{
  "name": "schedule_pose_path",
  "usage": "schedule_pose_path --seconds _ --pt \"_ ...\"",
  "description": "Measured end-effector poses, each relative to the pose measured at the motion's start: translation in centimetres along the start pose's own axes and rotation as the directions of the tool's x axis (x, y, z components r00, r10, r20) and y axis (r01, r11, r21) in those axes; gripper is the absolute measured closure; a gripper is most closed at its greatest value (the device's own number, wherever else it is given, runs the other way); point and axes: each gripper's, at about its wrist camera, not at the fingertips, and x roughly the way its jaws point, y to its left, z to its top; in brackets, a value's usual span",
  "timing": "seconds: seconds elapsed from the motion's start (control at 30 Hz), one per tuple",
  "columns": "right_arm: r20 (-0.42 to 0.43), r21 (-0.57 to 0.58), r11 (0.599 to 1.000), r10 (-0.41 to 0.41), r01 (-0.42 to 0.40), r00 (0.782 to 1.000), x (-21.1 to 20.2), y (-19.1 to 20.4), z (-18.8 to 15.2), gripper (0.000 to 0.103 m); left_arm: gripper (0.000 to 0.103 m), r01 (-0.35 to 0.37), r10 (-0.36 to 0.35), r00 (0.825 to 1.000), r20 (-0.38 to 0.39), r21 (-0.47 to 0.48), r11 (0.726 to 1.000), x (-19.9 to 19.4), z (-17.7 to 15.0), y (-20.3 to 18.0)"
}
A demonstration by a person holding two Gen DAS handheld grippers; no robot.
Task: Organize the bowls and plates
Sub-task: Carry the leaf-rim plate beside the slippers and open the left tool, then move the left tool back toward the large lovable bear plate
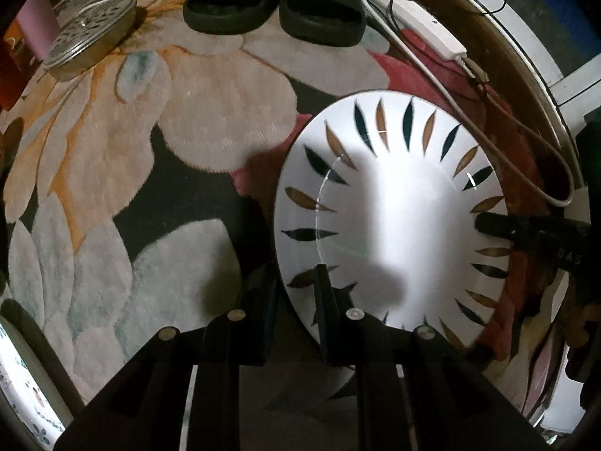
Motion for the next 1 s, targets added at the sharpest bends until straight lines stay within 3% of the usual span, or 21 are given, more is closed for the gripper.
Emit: schedule_pose_path --seconds 0.17,0.23,0.27,0.3,0.33,0.37,0.43,0.53,0.73,1.0 --pt "-0.007 0.027 0.999 -0.024 0.024 1.000 -0.2 -0.5 -0.5 0.085 0.085 0.005 -0.005 1.000 0.012 -0.012 1.000 -1.0 0.4 0.0" --pt "0.017 0.029 0.998 -0.048 0.047 0.999 -1.2 -0.4 -0.4 0.083 0.079 0.011 -0.010 1.000 0.022 -0.027 1.000 -1.6 0.5 0.4" --pt "0.032 0.024 0.998 -0.067 0.066 0.997 -1.7 -0.2 -0.3 0.079 0.066 0.014 -0.013 1.000 0.026 -0.037 0.999 -2.1 0.4 0.7" --pt "0.048 0.019 0.997 -0.081 0.080 0.996 -2.2 0.0 -0.4 0.065 0.054 0.015 -0.013 0.999 0.031 -0.047 0.999 -2.6 0.2 1.1" --pt "0.073 0.011 0.996 -0.094 0.093 0.993 -2.8 0.4 -0.4 0.046 0.030 0.018 -0.016 0.999 0.043 -0.062 0.998 -3.3 0.0 1.4" --pt "0.097 0.003 0.995 -0.099 0.100 0.990 -3.3 0.8 -0.3 0.037 0.016 0.025 -0.020 0.998 0.059 -0.077 0.997 -3.9 -0.1 1.7" --pt "0.149 -0.021 0.994 -0.103 0.107 0.984 -4.4 2.0 -0.1 0.017 0.003 0.016 -0.008 0.997 0.080 -0.096 0.995 -5.0 -0.4 2.4" --pt "0.153 -0.051 0.994 -0.084 0.093 0.985 -4.4 3.9 0.6 0.003 0.001 -0.031 0.043 0.996 0.083 -0.137 0.990 -6.2 -0.7 3.7" --pt "0.078 -0.042 0.999 -0.020 0.023 0.997 -2.8 7.0 1.0 0.000 0.000 -0.089 0.105 0.992 0.069 -0.212 0.973 -7.7 -1.7 6.9" --pt "0.033 -0.119 0.993 0.015 -0.011 0.999 -1.7 11.6 1.0 0.000 0.000 -0.128 0.148 0.987 0.058 -0.259 0.957 -9.2 -3.1 10.3"
